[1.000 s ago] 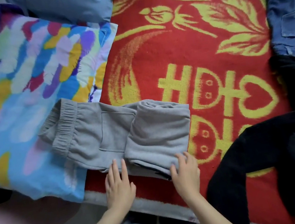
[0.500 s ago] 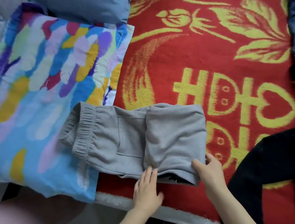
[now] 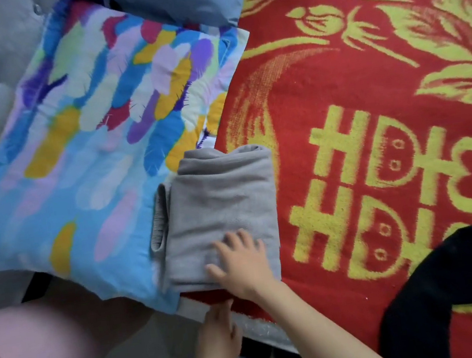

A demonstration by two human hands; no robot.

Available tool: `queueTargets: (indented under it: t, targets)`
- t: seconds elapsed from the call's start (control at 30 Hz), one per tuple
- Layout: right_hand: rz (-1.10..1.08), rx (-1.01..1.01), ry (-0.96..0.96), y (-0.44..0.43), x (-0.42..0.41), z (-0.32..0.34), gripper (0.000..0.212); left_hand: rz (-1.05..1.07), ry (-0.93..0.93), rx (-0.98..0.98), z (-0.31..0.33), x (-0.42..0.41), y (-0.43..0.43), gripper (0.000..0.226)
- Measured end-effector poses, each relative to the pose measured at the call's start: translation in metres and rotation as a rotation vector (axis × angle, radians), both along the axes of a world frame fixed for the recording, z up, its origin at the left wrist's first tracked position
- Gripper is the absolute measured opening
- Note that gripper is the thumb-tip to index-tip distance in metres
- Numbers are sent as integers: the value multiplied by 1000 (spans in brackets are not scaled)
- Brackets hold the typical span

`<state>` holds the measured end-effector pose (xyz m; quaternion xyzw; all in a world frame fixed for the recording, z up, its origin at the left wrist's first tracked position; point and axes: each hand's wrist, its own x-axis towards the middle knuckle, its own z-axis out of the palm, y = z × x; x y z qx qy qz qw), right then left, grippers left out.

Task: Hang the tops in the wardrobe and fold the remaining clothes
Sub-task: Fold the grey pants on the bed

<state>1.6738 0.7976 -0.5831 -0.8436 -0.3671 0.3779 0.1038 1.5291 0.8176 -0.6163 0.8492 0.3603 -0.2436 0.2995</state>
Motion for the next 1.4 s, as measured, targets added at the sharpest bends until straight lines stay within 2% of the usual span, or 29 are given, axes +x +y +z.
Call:
queueTargets:
  t: [0.07,0.13,0.2,0.23,0.3,0.33,0.4,0.5,0.7,0.83,0.9,1.03,1.17,1.27,1.4]
  targets:
    - [-40,-19,-94,-37,4,-23,52,-4,-237,123,1,-7,14,37]
    - [79,-97,-125,-63,-3,-31,59,-99,-467,365,1,-9,27,34]
    - [158,-101,-182,-68,-9,-29,76,-278,-514,449,7,4,37,43]
    - [161,-109,-222,-67,-10,-30,84,-400,-475,471,6,9,44,52]
    - [135,-107,-269,-62,-14,-33,98,-590,-263,456,5,22,61,81]
    - [136,-132,-258,-60,-16,-34,104,-631,-152,420,6,28,68,95]
    - [140,-186,-224,-58,-22,-37,111,-684,-19,384,6,36,76,106]
    - [157,-202,-222,-55,-19,-41,108,-722,21,411,2,42,79,102]
    - [206,-206,-223,-45,9,-50,87,-711,102,383,-11,49,87,103]
    - [223,-24,-310,-39,22,-45,70,-706,122,410,-12,51,90,121]
    - [173,62,-321,-39,28,-35,65,-636,-2,415,-13,54,88,127]
    - [173,59,-157,-42,37,-24,50,-538,-141,490,-24,60,88,107]
    - [118,21,-79,-35,56,-18,58,-547,-246,524,-26,77,97,94]
    - [81,20,-15,-31,64,-10,57,-602,-326,536,-13,90,108,74]
    - [92,46,-10,-35,75,13,63,-584,-298,528,17,98,109,70]
